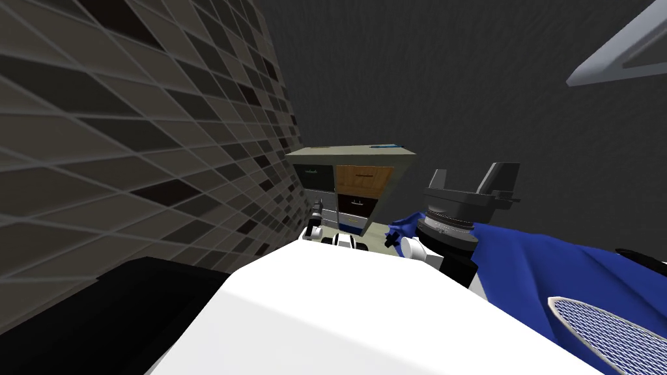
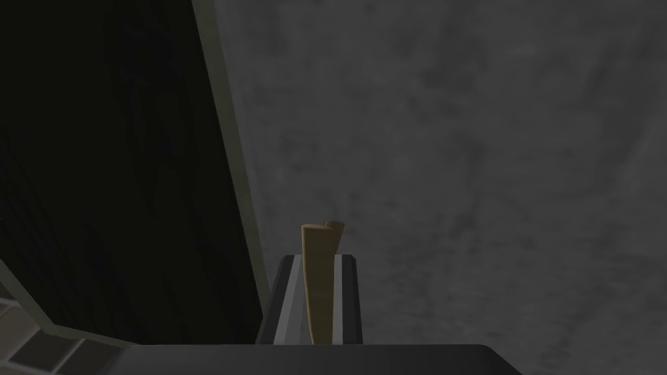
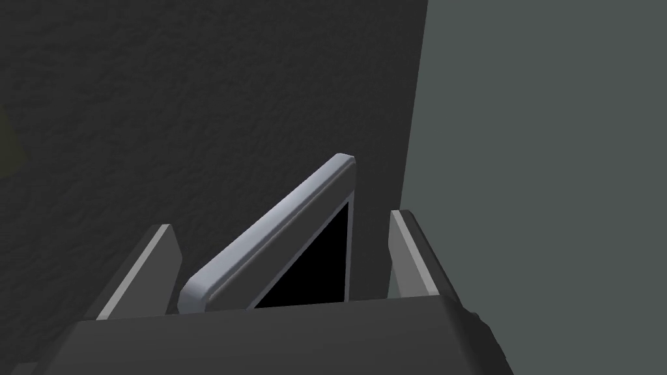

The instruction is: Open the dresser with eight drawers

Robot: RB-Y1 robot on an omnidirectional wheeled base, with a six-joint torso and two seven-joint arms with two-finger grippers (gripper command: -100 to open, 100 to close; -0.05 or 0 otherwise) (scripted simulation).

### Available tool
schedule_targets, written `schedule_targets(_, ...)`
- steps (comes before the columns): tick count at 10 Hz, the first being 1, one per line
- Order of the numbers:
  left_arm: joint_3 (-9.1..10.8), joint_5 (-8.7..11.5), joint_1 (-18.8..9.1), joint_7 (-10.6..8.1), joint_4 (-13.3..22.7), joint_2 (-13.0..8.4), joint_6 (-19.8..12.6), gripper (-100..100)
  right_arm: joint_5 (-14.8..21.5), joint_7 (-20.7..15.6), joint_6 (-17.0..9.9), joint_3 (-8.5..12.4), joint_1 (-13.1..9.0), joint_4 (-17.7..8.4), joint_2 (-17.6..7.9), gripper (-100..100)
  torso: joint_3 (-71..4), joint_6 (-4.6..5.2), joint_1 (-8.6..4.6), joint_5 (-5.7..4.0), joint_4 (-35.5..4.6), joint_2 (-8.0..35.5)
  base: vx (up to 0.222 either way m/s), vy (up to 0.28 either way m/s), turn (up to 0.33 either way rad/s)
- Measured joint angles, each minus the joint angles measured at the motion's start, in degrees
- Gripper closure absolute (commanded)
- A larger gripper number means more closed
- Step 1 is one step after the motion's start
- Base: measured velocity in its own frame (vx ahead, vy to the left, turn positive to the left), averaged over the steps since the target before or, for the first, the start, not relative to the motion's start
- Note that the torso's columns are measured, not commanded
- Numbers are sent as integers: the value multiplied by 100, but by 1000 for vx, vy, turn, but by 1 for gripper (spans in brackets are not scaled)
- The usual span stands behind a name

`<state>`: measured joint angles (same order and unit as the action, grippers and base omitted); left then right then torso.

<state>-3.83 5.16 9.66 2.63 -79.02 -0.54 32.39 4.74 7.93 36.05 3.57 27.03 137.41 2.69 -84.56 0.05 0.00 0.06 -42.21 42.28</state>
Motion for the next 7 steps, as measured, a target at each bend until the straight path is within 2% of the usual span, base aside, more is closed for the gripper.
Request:
schedule_targets(3, -341, -56, 472, -134, -394, -125, 57, 100, 0, 0, 0, 0, 0, 0, 0, 0, -6, 15, -21, 0, 6, -11, 64, -24, 120)
schedule_targets(4, -349, -57, 488, -145, -416, -133, 64, 100, 0, 0, 0, 0, -1, 0, 0, 0, -2, 13, -11, -1, 1, -2, -93, 35, 0)
schedule_targets(7, -411, -54, 559, -166, -672, -180, -142, 100, 0, 0, -1, 0, -4, -2, 0, 0, 25, 9, -17, -6, -20, 43, -176, 26, 2)
